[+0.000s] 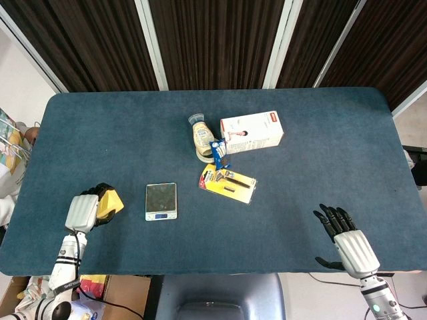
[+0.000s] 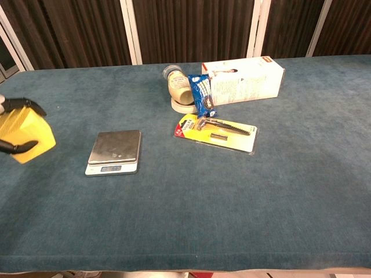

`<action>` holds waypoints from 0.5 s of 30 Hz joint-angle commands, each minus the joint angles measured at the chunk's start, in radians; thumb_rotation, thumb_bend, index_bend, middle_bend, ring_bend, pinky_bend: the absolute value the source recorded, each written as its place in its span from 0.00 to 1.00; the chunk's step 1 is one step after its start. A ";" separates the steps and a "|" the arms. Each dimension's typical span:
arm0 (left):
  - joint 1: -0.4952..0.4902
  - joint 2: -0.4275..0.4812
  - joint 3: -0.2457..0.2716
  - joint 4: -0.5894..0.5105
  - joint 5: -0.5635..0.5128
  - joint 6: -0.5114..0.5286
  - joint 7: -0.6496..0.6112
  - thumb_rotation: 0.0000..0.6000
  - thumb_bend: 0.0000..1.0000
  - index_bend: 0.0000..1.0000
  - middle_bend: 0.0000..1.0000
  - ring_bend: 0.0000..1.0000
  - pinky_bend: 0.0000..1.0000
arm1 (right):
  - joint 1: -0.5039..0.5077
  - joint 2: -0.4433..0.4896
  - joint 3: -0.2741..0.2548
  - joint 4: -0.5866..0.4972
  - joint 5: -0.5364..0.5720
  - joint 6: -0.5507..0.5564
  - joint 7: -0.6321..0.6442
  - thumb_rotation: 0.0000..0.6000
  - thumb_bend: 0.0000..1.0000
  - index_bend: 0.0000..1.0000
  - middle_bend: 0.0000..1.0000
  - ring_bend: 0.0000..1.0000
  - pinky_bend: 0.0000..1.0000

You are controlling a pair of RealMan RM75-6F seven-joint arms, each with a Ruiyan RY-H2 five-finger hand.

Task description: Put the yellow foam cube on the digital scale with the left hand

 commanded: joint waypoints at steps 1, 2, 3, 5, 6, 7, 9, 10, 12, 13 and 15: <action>-0.035 -0.004 -0.050 -0.069 0.043 0.044 -0.013 1.00 0.54 0.51 0.74 0.92 0.81 | 0.001 0.000 -0.001 -0.001 0.000 -0.002 0.001 1.00 0.23 0.00 0.00 0.00 0.00; -0.047 -0.006 -0.060 -0.084 0.045 0.043 -0.003 1.00 0.54 0.51 0.74 0.92 0.82 | 0.001 0.001 -0.001 -0.002 0.000 -0.002 0.002 1.00 0.23 0.00 0.00 0.00 0.00; -0.059 -0.009 -0.068 -0.097 0.043 0.038 0.012 1.00 0.54 0.51 0.75 0.93 0.82 | 0.001 0.001 0.000 -0.002 0.001 -0.002 0.003 1.00 0.23 0.00 0.00 0.00 0.00; -0.088 -0.021 -0.083 -0.121 0.026 0.016 0.051 1.00 0.54 0.51 0.75 0.93 0.82 | 0.002 0.003 0.000 -0.002 0.002 -0.001 0.005 1.00 0.23 0.00 0.00 0.00 0.00; -0.099 -0.030 -0.088 -0.127 0.017 0.007 0.067 1.00 0.54 0.51 0.75 0.93 0.82 | 0.002 0.004 0.001 -0.002 0.003 -0.002 0.007 1.00 0.23 0.00 0.00 0.00 0.00; -0.113 -0.044 -0.094 -0.128 0.005 -0.003 0.084 1.00 0.54 0.51 0.75 0.93 0.82 | 0.004 0.006 0.001 -0.002 0.004 -0.006 0.010 1.00 0.23 0.00 0.00 0.00 0.00; -0.129 -0.078 -0.106 -0.117 -0.018 -0.007 0.094 1.00 0.54 0.51 0.75 0.93 0.82 | 0.007 0.012 0.001 -0.005 0.011 -0.013 0.020 1.00 0.23 0.00 0.00 0.00 0.00; -0.140 -0.103 -0.110 -0.102 -0.029 -0.009 0.103 1.00 0.54 0.51 0.75 0.93 0.82 | 0.007 0.017 0.003 -0.009 0.015 -0.012 0.029 1.00 0.23 0.00 0.00 0.00 0.00; -0.156 -0.134 -0.106 -0.074 -0.038 -0.021 0.114 1.00 0.54 0.51 0.75 0.93 0.81 | 0.004 0.024 0.005 -0.012 0.012 0.000 0.043 1.00 0.23 0.00 0.00 0.00 0.00; -0.166 -0.155 -0.102 -0.050 -0.043 -0.028 0.127 1.00 0.54 0.51 0.75 0.93 0.81 | 0.001 0.028 0.005 -0.011 0.009 0.009 0.051 1.00 0.23 0.00 0.00 0.00 0.00; -0.178 -0.181 -0.094 -0.018 -0.056 -0.040 0.152 1.00 0.54 0.51 0.74 0.92 0.81 | -0.002 0.033 0.005 -0.010 0.006 0.019 0.062 1.00 0.23 0.00 0.00 0.00 0.00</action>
